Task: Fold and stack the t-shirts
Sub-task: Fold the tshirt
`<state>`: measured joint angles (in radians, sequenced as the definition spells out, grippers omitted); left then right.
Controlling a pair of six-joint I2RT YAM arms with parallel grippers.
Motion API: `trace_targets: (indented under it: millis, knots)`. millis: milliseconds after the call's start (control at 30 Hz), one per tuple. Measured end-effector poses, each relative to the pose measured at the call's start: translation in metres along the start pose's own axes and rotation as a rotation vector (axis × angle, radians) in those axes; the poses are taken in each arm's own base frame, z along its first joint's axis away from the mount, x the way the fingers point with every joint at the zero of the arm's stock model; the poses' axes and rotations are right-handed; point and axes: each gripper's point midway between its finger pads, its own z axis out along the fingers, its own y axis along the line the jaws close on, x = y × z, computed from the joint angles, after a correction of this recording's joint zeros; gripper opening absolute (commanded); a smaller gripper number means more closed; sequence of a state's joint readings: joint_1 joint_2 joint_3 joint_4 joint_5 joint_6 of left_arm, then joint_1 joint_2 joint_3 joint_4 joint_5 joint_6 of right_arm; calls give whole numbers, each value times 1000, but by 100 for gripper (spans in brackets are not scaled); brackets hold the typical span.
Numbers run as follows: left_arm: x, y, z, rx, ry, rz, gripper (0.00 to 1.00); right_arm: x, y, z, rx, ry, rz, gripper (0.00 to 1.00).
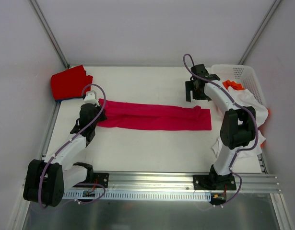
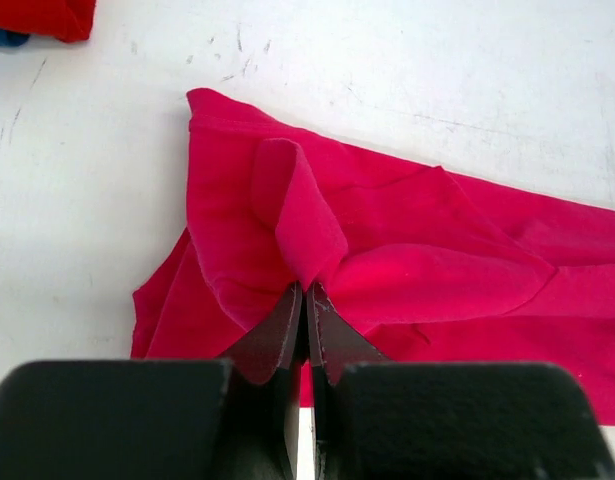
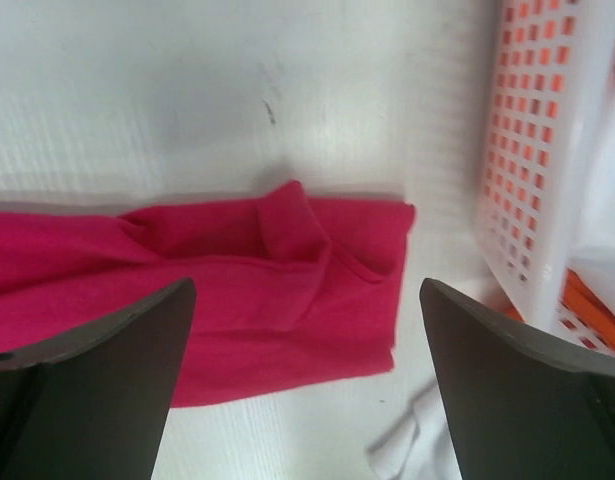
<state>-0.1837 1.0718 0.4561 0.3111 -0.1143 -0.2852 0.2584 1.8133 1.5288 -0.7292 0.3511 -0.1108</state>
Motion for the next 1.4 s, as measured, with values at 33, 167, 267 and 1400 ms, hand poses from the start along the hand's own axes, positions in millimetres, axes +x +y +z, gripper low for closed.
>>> trace_targets:
  millis: [33, 167, 267, 1400]
  knots:
    - [0, 1, 0, -5, -1, -3, 0, -2, 5, 5, -17, 1, 4, 99]
    - [-2, 2, 0, -16, -10, -10, 0, 7, 20, 25, -52, 49, 0, 99]
    - [-2, 3, 1, -20, -11, -12, 0, 19, 24, 33, -64, 81, 3, 100]
    - [-3, 3, 3, -23, -17, -21, 0, 26, 34, 39, -71, 74, 23, 78]
